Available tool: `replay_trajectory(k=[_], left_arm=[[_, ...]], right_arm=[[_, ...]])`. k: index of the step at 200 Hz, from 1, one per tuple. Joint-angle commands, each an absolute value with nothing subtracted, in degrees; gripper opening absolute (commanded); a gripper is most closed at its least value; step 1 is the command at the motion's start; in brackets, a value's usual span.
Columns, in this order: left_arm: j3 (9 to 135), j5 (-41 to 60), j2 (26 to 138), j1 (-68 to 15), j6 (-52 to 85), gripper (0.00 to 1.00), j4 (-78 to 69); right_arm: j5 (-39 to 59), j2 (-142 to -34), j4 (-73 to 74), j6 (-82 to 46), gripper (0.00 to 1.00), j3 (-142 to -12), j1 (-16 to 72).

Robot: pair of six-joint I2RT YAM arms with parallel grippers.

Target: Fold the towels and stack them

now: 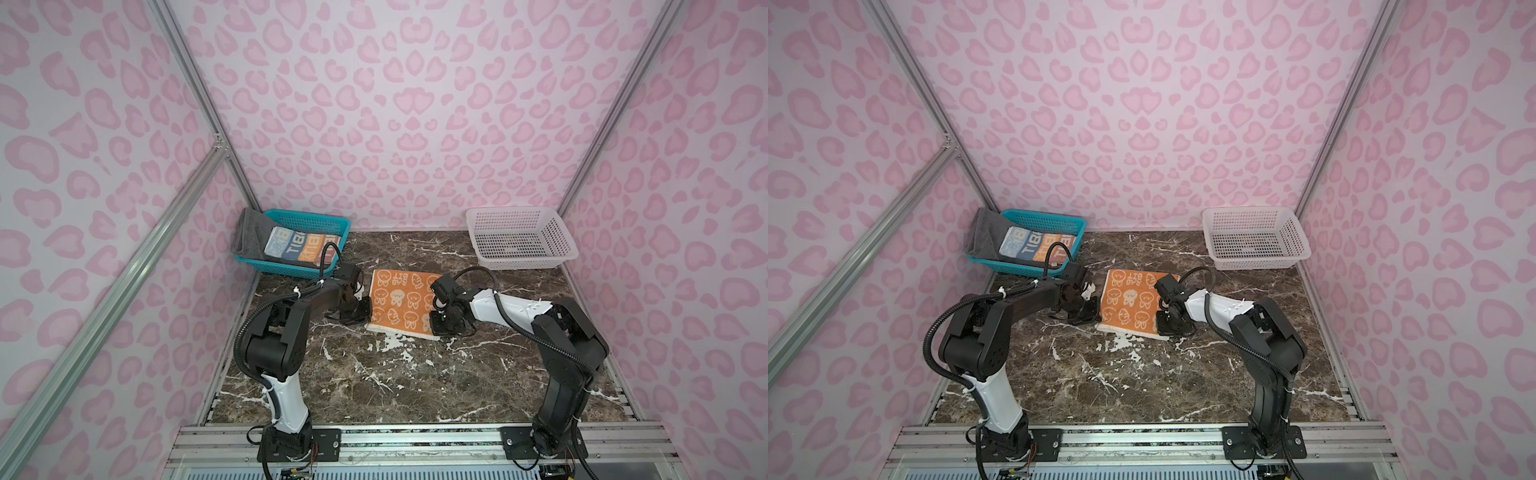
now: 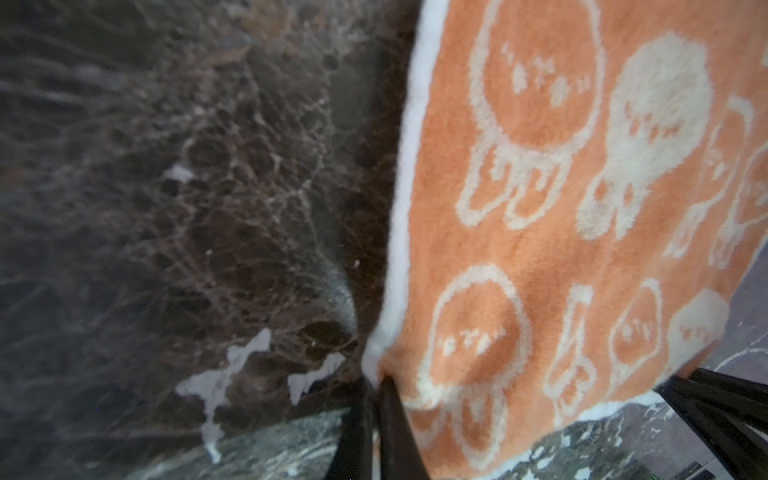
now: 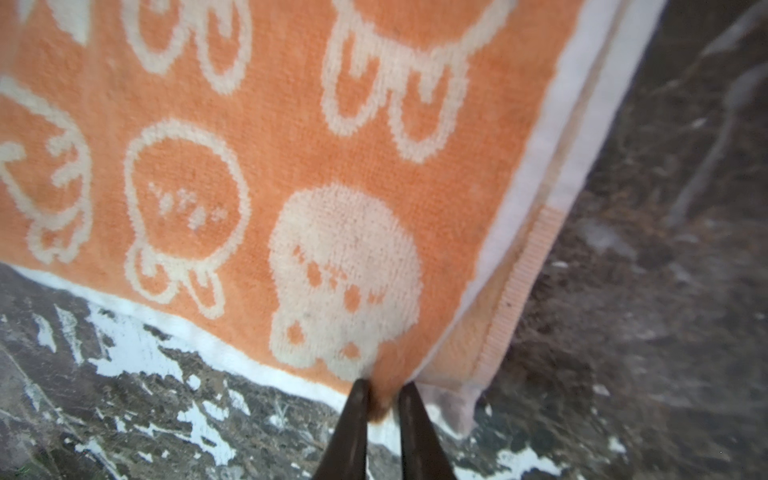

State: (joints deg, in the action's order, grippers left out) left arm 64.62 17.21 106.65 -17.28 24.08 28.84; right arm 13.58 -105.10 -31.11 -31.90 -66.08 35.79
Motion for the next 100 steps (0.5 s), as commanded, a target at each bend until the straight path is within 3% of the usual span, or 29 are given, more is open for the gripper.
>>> replay_trajectory(k=[1, 28, 100], left_arm=[[64.7, 14.68, 106.52, -17.34, 24.46, 0.03, 31.01], [65.33, 14.85, 104.91, -17.33, 24.35, 0.03, 31.84], [66.61, 19.03, 100.05, -17.33, 23.47, 0.03, 33.53]], right_arm=[[12.9, -104.96, -31.49, -31.48, 0.1, -66.78, 35.84], [13.15, -104.9, -31.82, -31.06, 0.0, -67.5, 35.84], [11.71, -102.52, -35.72, -28.37, 0.0, -70.57, 34.53]])
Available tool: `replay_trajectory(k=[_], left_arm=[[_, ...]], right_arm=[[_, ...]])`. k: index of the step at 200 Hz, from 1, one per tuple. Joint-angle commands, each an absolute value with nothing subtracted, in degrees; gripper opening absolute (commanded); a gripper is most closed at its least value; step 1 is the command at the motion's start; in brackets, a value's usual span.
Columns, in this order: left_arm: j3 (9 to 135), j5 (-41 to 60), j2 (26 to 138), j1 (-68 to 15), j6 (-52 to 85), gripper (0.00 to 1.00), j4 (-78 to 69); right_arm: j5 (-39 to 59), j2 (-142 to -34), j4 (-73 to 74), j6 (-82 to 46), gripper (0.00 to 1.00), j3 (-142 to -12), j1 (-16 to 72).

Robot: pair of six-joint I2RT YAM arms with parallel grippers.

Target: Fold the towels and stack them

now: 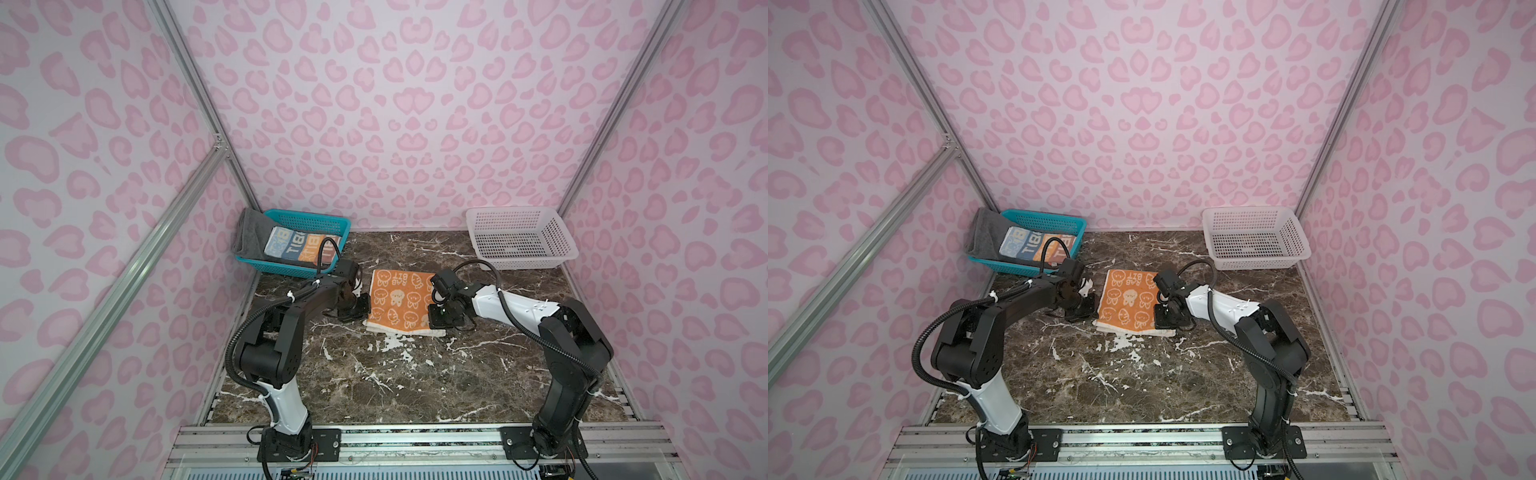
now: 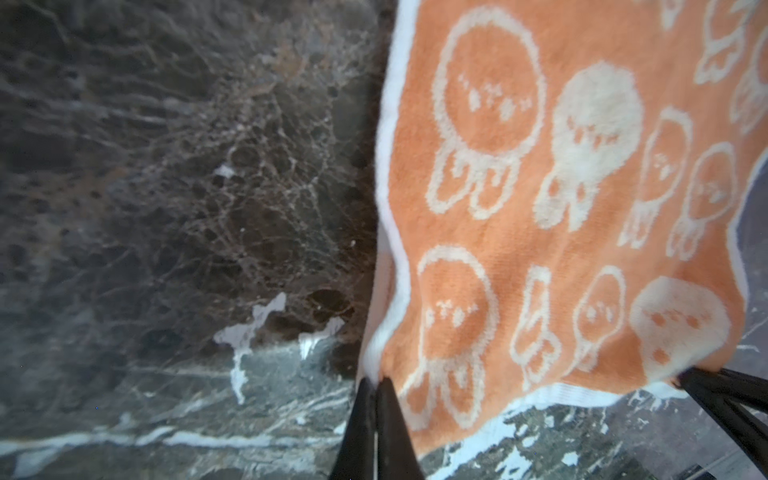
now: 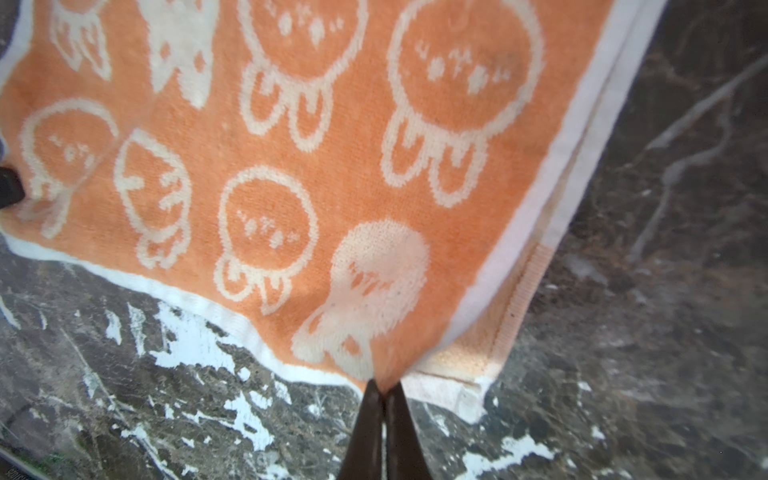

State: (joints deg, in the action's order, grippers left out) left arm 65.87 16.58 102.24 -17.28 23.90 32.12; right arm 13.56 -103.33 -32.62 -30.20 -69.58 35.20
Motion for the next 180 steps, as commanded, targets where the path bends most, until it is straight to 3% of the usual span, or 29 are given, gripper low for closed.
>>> replay_trajectory(k=[1, 155, 168, 180], left_arm=[[66.62, 19.14, 99.99, -17.32, 23.51, 0.03, 33.55], [62.45, 18.46, 102.37, -18.9, 24.28, 0.03, 33.62], [62.55, 18.22, 102.1, -18.98, 24.09, 0.09, 34.41], [62.35, 17.65, 101.0, -19.11, 24.02, 0.22, 34.86]], right_arm=[[11.66, -102.45, -35.88, -28.29, 0.0, -70.62, 34.45], [10.66, -102.88, -39.32, -28.45, 0.02, -66.01, 32.71], [10.34, -102.79, -39.79, -28.04, 0.06, -66.23, 32.65], [10.32, -102.44, -39.9, -27.7, 0.13, -66.44, 32.66]])
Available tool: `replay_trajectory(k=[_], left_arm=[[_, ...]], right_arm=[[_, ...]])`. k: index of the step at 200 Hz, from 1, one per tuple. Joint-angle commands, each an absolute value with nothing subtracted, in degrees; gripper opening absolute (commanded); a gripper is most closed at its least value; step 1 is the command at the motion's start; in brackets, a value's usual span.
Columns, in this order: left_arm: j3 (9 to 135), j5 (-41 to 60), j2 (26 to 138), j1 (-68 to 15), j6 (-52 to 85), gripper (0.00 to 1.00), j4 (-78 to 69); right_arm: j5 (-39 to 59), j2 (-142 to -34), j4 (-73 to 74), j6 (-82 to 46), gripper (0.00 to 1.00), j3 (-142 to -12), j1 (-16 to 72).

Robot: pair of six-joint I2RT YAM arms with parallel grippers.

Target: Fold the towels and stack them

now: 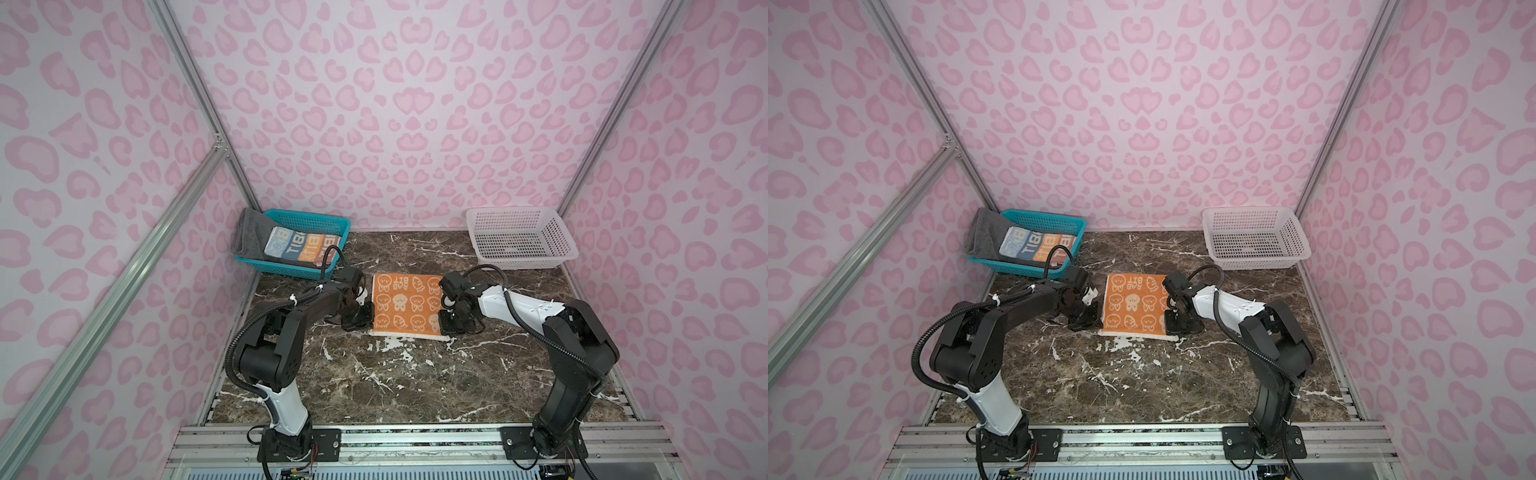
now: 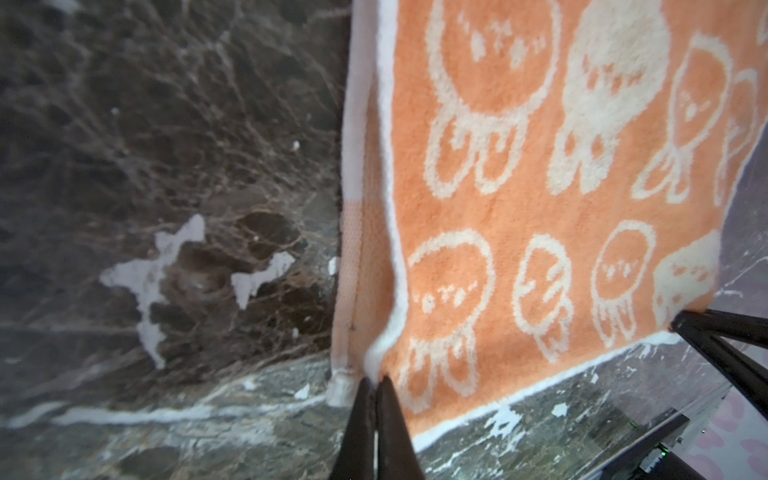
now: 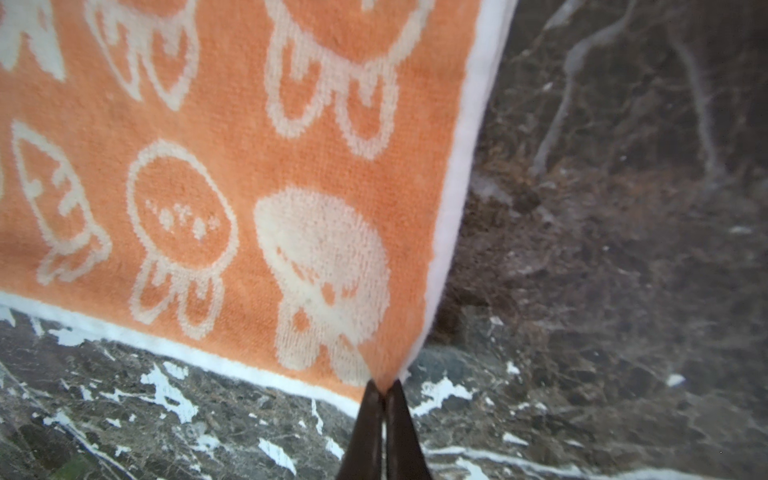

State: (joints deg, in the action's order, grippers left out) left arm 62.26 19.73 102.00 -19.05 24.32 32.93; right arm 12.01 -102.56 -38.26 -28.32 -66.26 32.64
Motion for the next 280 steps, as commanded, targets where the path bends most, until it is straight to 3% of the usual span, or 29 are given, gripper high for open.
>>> replay_trajectory(k=[1, 33, 55, 96, 118, 138, 228, 280], left_arm=[[62.33, 17.61, 100.91, -19.14, 24.01, 0.22, 34.92], [65.06, 15.29, 97.3, -19.07, 23.14, 0.43, 37.4], [67.7, 15.14, 96.08, -19.07, 22.55, 0.46, 36.92], [72.18, 17.58, 100.25, -19.84, 20.64, 0.37, 32.53], [73.03, 17.8, 103.78, -20.37, 20.42, 0.16, 30.63], [72.25, 17.95, 106.33, -20.8, 20.46, 0.04, 29.56], [59.94, 19.49, 103.92, -22.68, 18.58, 0.03, 32.09], [61.3, 20.91, 98.71, -24.01, 17.16, 0.03, 35.08]], right_arm=[[10.3, -102.37, -39.9, -27.65, 0.14, -66.44, 32.68], [7.02, -100.75, -39.99, -26.99, 0.39, -67.65, 32.45], [5.98, -99.95, -37.92, -26.32, 0.45, -68.24, 32.35], [7.15, -103.85, -32.2, -24.66, 0.36, -71.53, 32.3], [6.74, -106.93, -30.76, -24.58, 0.28, -73.21, 32.28], [6.41, -109.51, -30.93, -24.53, 0.24, -73.93, 32.28], [10.12, -105.91, -34.17, -21.52, 0.19, -65.17, 34.38], [11.17, -103.07, -31.33, -19.86, 0.24, -65.45, 31.06]])
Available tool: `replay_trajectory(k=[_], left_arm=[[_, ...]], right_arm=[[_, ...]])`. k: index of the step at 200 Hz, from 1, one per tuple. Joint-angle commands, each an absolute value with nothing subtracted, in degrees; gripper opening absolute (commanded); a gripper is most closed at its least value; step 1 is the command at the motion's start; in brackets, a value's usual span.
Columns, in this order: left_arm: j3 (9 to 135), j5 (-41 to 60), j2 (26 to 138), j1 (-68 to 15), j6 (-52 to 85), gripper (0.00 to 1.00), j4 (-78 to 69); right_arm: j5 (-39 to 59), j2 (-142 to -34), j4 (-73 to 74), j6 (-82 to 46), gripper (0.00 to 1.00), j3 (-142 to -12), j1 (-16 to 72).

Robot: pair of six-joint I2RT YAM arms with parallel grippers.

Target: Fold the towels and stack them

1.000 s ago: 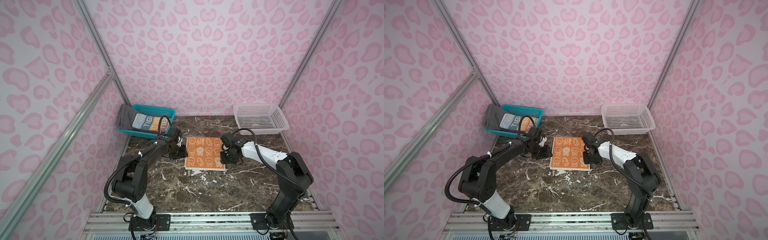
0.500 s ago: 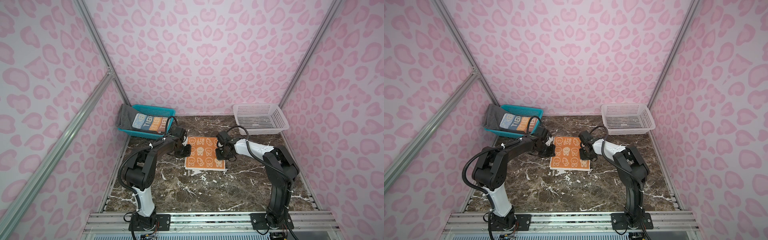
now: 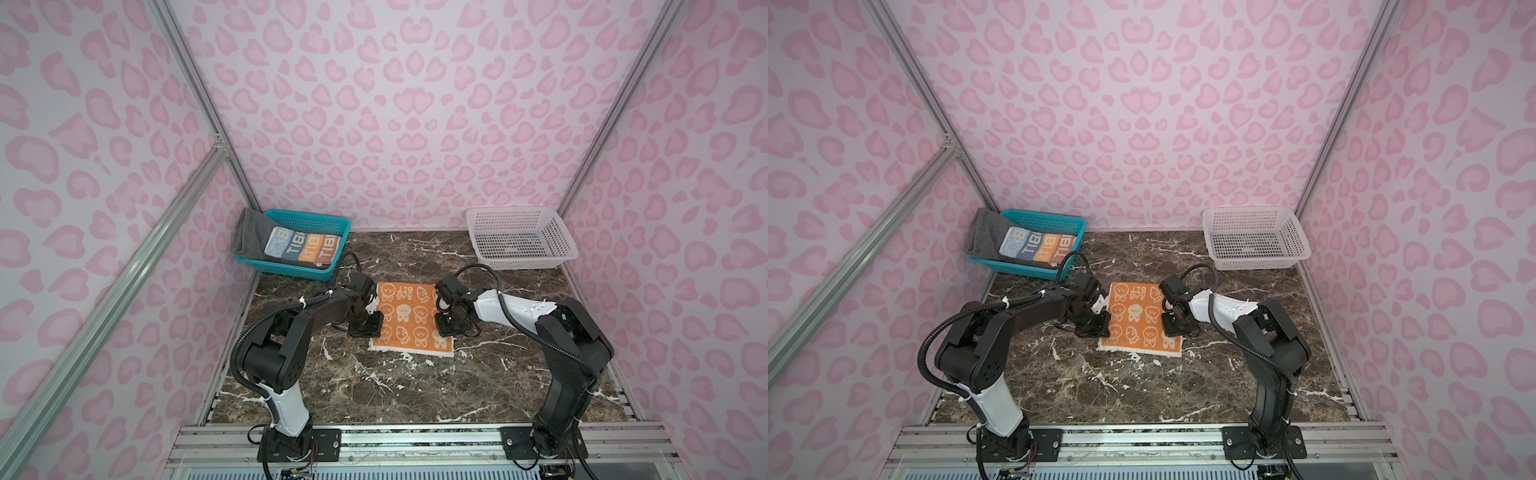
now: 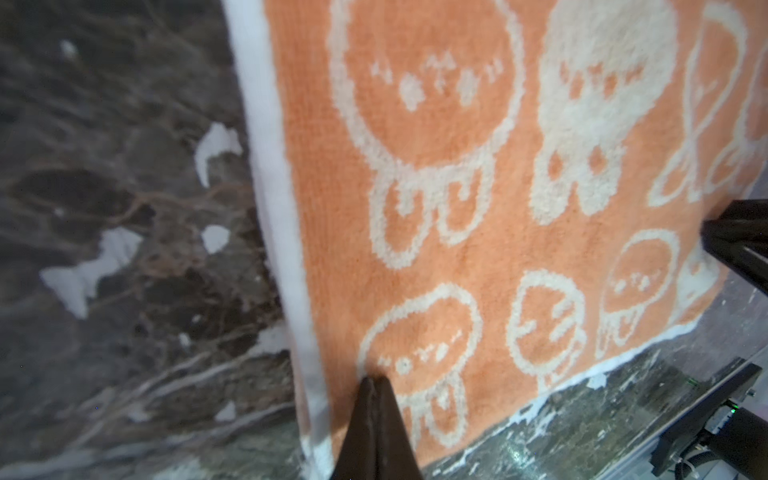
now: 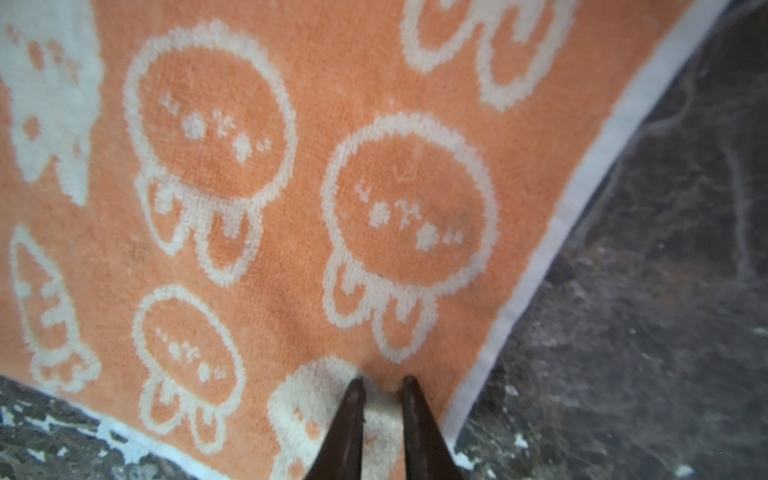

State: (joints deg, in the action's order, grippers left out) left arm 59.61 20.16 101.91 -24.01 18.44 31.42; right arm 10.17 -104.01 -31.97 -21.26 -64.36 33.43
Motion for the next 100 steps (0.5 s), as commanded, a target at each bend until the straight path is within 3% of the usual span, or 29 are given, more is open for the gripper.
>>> replay_trajectory(k=[1, 28, 54, 69, 100], left_arm=[[61.45, 20.83, 98.58, -24.0, 17.19, 0.03, 35.07], [66.95, 17.24, 96.99, -23.91, 16.91, 0.11, 36.7], [72.88, 14.31, 98.17, -23.51, 17.23, 0.3, 35.62], [76.23, 11.72, 100.25, -22.57, 18.63, 0.41, 34.37], [82.88, 9.92, 106.34, -19.61, 21.18, 0.47, 31.09]], right_arm=[[11.17, -103.04, -31.27, -19.82, 0.25, -65.51, 30.91], [10.95, -102.44, -28.99, -20.31, 0.37, -68.15, 27.56], [9.57, -103.38, -26.66, -21.65, 0.48, -70.25, 24.98], [9.52, -105.19, -25.78, -22.15, 0.51, -72.17, 23.9], [8.6, -109.88, -26.93, -23.22, 0.49, -77.71, 22.0]])
